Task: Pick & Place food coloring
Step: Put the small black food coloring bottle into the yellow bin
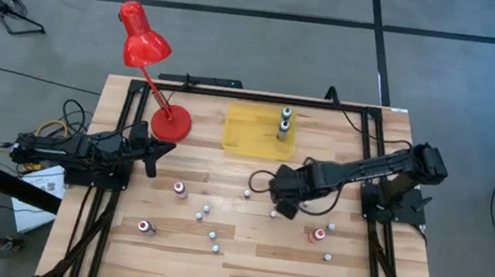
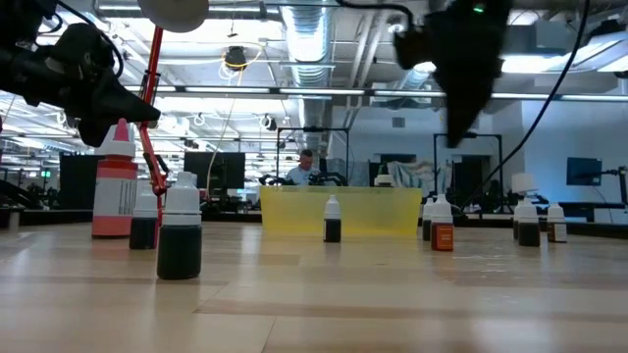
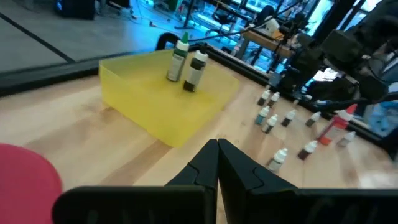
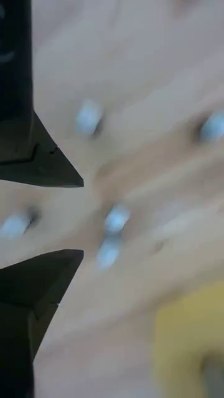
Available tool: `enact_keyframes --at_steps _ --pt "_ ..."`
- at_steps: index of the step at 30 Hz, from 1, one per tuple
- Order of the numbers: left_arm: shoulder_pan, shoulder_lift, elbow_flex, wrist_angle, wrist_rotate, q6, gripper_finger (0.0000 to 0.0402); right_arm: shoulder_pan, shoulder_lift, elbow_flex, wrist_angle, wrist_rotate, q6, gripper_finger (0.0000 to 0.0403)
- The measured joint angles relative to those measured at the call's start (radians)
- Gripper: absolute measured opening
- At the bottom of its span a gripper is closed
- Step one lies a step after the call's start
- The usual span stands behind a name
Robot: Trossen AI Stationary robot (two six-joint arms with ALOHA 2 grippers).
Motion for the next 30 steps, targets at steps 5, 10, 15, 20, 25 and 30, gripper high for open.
enact_keyframes --at_steps 5,10,15,20,25,30 --pt "0.000 0.000 0.000 0.000 0.096 -0.045 0.0000 -0.032 0.000 0.000 0.160 -0.116 0.000 0.0173" --pt "0.000 0.000 0.001 0.002 0.145 -0.082 0.0000 -0.055 0.000 0.000 0.316 -0.120 -0.020 0.0191" --pt "0.000 0.000 0.002 0.002 0.145 -0.086 0.0000 -0.063 0.036 -0.001 0.465 -0.116 -0.179 0.0217" --pt "0.000 0.000 0.003 0.000 0.145 -0.086 0.0000 -0.060 0.109 0.001 0.562 -0.116 -0.300 0.0228" --pt "0.000 0.000 0.003 -0.017 0.145 -0.087 0.0000 -0.064 0.185 0.001 0.592 -0.115 -0.383 0.0222" --pt "0.000 0.000 0.003 -0.016 0.145 -0.089 0.0000 -0.086 0.220 0.000 0.581 -0.113 -0.414 0.0218"
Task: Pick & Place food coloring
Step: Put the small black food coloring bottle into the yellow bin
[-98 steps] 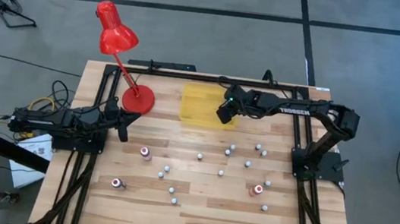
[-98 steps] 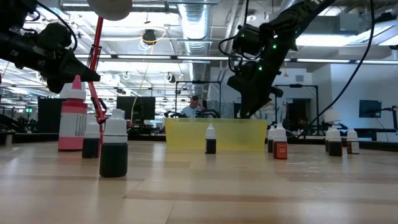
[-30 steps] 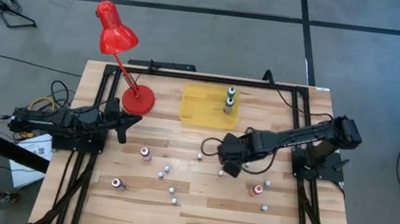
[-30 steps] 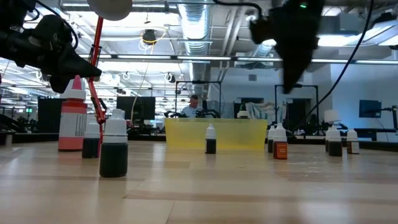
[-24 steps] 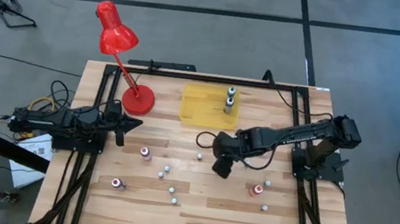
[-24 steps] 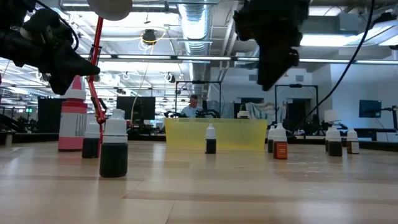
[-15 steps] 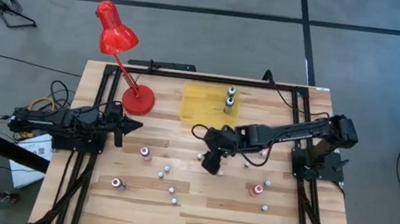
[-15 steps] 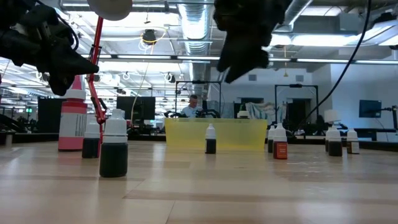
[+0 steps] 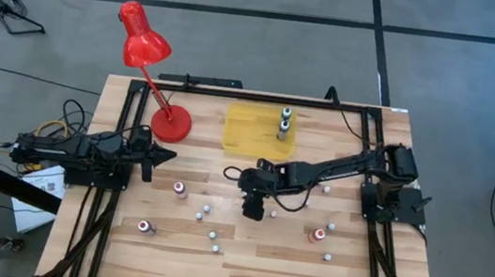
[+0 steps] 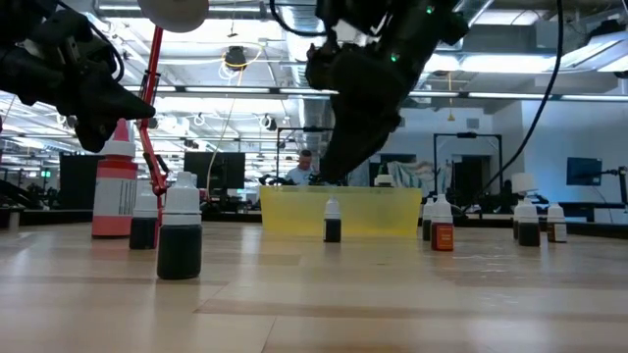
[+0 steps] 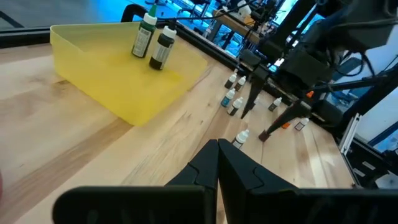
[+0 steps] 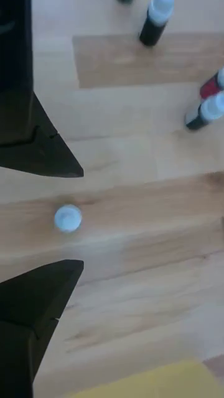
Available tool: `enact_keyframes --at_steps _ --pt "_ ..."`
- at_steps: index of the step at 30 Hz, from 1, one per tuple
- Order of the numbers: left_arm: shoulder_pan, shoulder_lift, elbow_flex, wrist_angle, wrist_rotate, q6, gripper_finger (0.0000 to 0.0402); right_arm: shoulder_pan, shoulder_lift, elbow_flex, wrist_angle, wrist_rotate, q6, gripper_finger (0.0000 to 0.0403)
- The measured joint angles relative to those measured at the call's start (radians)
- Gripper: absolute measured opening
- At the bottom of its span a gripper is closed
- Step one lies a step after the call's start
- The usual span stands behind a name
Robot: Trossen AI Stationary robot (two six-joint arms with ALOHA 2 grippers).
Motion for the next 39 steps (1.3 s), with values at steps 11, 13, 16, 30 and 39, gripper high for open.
enact_keyframes --at_steps 11,13,16,30,39 --pt "0.000 0.000 0.001 -0.015 -0.009 0.005 0.0000 -0.035 0.067 0.000 0.028 -0.080 0.002 0.0214" --pt "0.000 0.000 0.001 -0.022 -0.015 0.006 0.0000 -0.035 0.076 0.000 0.027 -0.083 0.002 0.0211" --pt "0.000 0.000 0.002 -0.023 -0.016 0.006 0.0000 -0.035 0.079 0.000 0.026 -0.082 0.004 0.0202" --pt "0.000 0.000 0.002 -0.026 -0.016 0.010 0.0000 -0.037 0.074 0.001 0.020 -0.133 0.161 0.0046" --pt "0.000 0.000 0.002 -0.026 -0.017 0.002 0.0000 -0.033 0.074 0.002 0.020 -0.132 0.182 0.0032"
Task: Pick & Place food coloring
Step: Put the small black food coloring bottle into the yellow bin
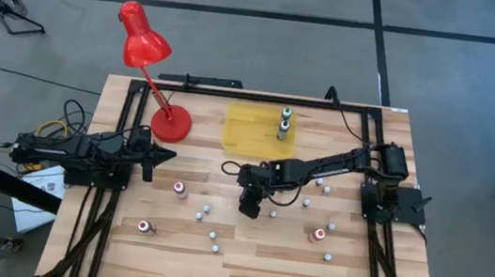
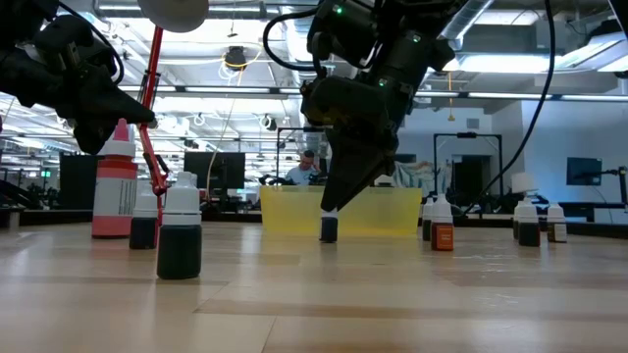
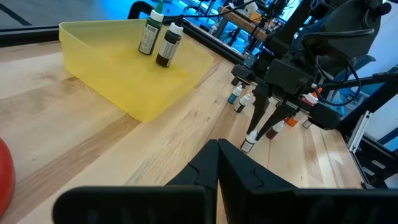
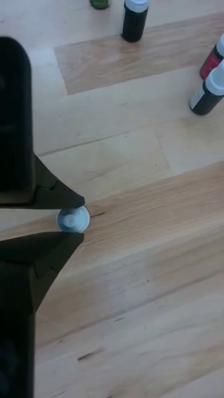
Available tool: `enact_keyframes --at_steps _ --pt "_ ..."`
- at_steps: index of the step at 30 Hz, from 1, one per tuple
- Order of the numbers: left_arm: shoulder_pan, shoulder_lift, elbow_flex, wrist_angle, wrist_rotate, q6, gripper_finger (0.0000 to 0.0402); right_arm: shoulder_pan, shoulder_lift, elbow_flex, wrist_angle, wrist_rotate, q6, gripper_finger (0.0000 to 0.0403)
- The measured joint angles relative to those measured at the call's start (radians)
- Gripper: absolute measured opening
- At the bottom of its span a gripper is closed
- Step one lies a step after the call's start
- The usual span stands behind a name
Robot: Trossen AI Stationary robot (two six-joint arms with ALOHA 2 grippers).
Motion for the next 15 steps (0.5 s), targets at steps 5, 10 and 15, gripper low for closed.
enact_keyframes --at_steps 5,10,15 --pt "0.000 0.000 0.000 0.000 0.000 -0.004 0.0000 0.012 0.000 0.000 -0.001 0.001 0.022 0.0037" --pt "0.000 0.000 0.000 0.000 -0.001 0.012 0.0000 0.024 0.000 0.001 0.004 0.006 0.025 0.0034" --pt "0.000 0.000 0.000 0.007 -0.001 -0.005 0.0000 0.047 0.003 0.062 -0.046 0.047 0.051 0.0037"
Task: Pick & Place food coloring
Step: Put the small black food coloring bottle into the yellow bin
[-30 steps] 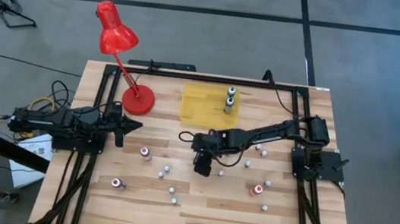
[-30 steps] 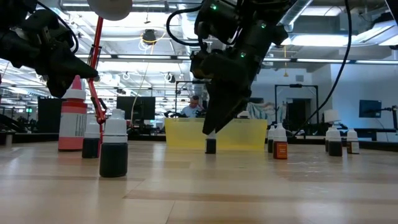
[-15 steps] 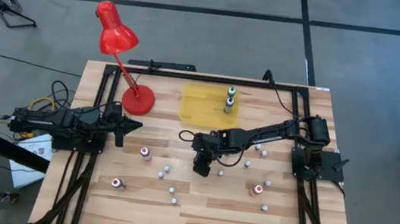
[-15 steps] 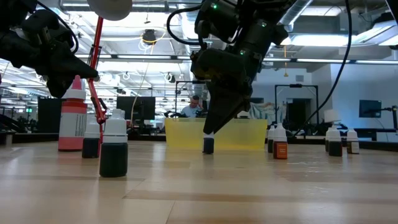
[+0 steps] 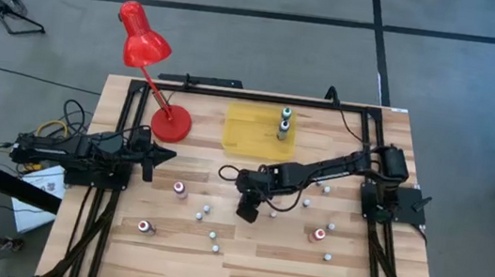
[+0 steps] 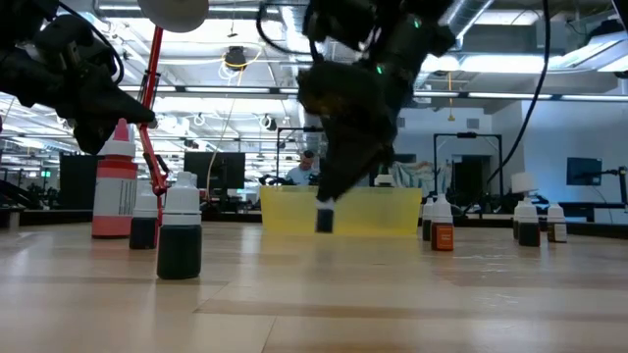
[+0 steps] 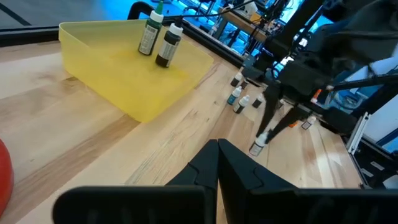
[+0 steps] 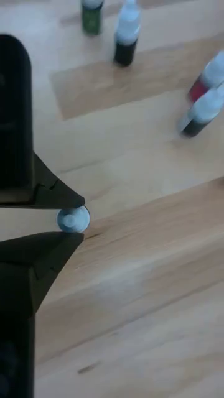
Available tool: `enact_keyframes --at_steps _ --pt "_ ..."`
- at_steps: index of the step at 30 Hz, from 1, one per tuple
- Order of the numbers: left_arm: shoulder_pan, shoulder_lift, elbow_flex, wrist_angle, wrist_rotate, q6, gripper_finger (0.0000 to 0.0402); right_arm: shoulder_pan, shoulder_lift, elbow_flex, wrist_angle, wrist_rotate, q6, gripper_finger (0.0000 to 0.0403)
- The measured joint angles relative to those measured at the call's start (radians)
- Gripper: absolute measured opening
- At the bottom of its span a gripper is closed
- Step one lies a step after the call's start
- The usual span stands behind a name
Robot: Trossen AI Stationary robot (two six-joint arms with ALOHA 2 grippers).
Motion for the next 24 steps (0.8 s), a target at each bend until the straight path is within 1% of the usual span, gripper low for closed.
enact_keyframes --at_steps 5,10,16,20,24 --pt "0.000 0.000 0.000 0.006 0.000 -0.003 0.0000 0.032 0.000 0.089 -0.043 0.083 -0.002 0.0036" --pt "0.000 0.000 0.000 0.007 -0.004 -0.002 0.0000 0.001 0.000 0.160 -0.076 0.146 -0.004 0.0039" --pt "0.000 0.000 0.000 0.001 -0.076 -0.002 0.0000 -0.112 0.000 0.215 -0.088 0.145 -0.044 0.0041" --pt "0.000 0.000 0.000 0.004 -0.111 -0.002 0.0000 -0.213 0.000 0.231 -0.093 0.144 -0.099 0.0040" --pt "0.000 0.000 0.000 0.004 -0.181 0.005 0.0000 -0.316 0.000 0.231 -0.091 0.142 -0.108 0.0040"
